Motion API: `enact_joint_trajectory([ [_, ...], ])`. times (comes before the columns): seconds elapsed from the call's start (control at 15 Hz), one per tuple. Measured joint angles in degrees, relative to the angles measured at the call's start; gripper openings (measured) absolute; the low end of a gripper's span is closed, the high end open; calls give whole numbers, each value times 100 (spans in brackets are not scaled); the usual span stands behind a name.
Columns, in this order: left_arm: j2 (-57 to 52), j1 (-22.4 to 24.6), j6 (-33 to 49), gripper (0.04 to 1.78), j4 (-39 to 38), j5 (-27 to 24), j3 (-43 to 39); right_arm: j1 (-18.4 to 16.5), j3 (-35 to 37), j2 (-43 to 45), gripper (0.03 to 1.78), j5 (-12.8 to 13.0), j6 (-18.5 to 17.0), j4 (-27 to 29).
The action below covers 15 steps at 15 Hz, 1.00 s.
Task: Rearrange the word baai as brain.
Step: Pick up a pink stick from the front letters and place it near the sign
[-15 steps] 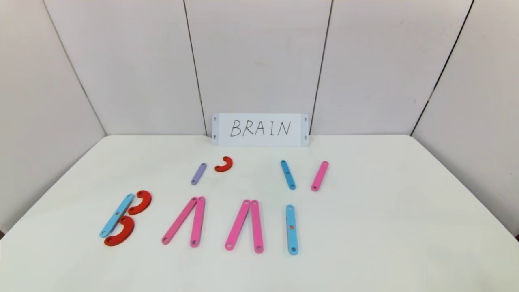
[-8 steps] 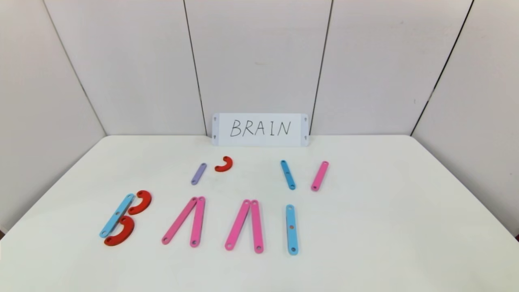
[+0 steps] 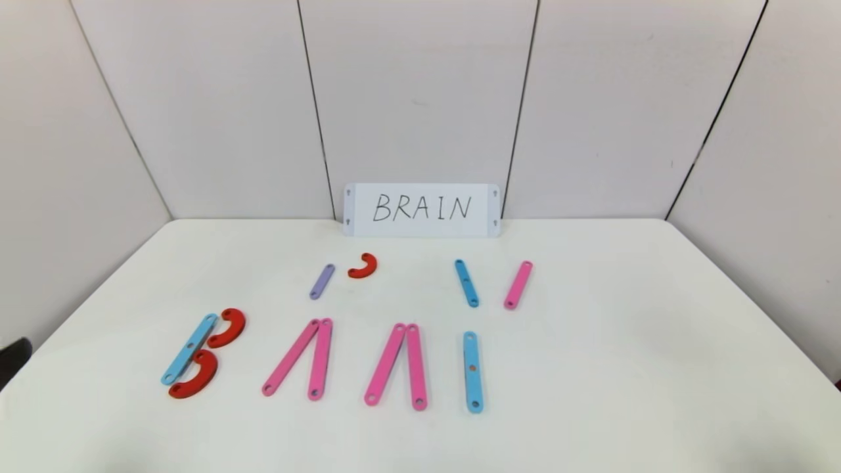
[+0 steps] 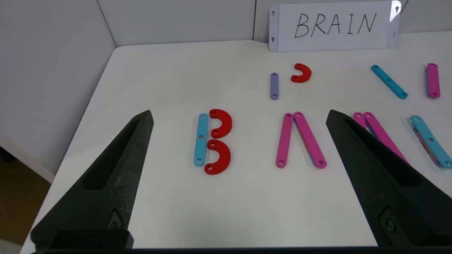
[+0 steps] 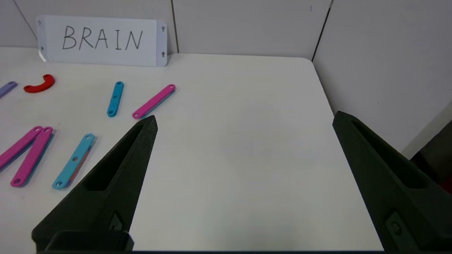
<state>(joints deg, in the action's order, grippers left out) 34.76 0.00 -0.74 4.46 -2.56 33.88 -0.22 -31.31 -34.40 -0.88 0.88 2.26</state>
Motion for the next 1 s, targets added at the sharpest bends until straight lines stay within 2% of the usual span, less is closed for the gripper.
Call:
enact_joint_trajectory([
  [0.47, 3104, -145, -267, 172, 60, -79, 1835, 127, -1914, -2770, 174, -369, 11, 88],
  [0.73, 4492, -664, -700, 172, 72, -66, 2302, 372, -2341, -3782, 174, -706, 20, 24],
  [1.0, 5333, -1076, -846, 172, 140, -74, 2469, 482, -2636, -4617, 174, -937, 20, -13],
])
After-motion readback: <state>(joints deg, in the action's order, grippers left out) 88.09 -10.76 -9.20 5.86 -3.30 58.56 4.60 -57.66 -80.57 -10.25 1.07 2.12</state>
